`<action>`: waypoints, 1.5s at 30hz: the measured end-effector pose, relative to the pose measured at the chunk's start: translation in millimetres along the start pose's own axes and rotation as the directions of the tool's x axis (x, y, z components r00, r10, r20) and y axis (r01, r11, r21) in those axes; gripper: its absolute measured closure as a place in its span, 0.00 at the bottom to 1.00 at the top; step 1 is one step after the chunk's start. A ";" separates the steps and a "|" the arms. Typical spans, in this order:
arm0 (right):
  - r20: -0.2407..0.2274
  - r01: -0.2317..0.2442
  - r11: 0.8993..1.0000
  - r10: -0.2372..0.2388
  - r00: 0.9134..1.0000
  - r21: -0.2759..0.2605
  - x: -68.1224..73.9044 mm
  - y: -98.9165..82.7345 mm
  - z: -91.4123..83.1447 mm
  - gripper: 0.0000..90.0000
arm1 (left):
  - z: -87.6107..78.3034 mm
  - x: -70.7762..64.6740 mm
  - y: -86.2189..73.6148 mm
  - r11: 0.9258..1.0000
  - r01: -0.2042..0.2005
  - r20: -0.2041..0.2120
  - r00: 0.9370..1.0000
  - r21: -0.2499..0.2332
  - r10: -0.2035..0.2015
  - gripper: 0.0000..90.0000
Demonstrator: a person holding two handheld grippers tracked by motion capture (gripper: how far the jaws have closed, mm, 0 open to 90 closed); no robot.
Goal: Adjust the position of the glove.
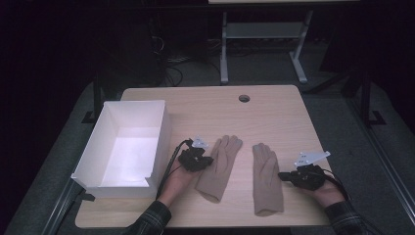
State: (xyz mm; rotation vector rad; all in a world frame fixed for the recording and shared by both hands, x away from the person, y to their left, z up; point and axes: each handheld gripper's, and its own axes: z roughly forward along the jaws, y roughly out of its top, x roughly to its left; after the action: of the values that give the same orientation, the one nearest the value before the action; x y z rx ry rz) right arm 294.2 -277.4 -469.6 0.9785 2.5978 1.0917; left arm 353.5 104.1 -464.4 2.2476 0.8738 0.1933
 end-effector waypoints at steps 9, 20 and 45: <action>-0.031 -0.010 1.000 0.010 0.999 -0.010 4.5 6.1 7.7 1.00 | -0.1 0.5 -0.1 1.000 0.002 0.003 1.000 0.000 -0.002 0.94; -0.050 0.023 1.000 -0.024 0.998 -0.014 16.2 22.8 22.7 1.00 | 0.0 1.9 -0.3 1.000 0.019 0.014 1.000 -0.003 -0.019 0.94; -0.095 0.066 0.997 -0.068 0.993 -0.028 31.3 33.3 34.9 1.00 | -11.0 -2.8 4.3 0.997 0.069 0.111 0.992 -0.047 -0.063 0.96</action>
State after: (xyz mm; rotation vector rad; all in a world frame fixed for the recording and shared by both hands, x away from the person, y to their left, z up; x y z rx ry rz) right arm 300.1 -220.1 -468.8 0.8468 2.6645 1.1781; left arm 349.6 106.2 -453.1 2.1573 0.8735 0.0602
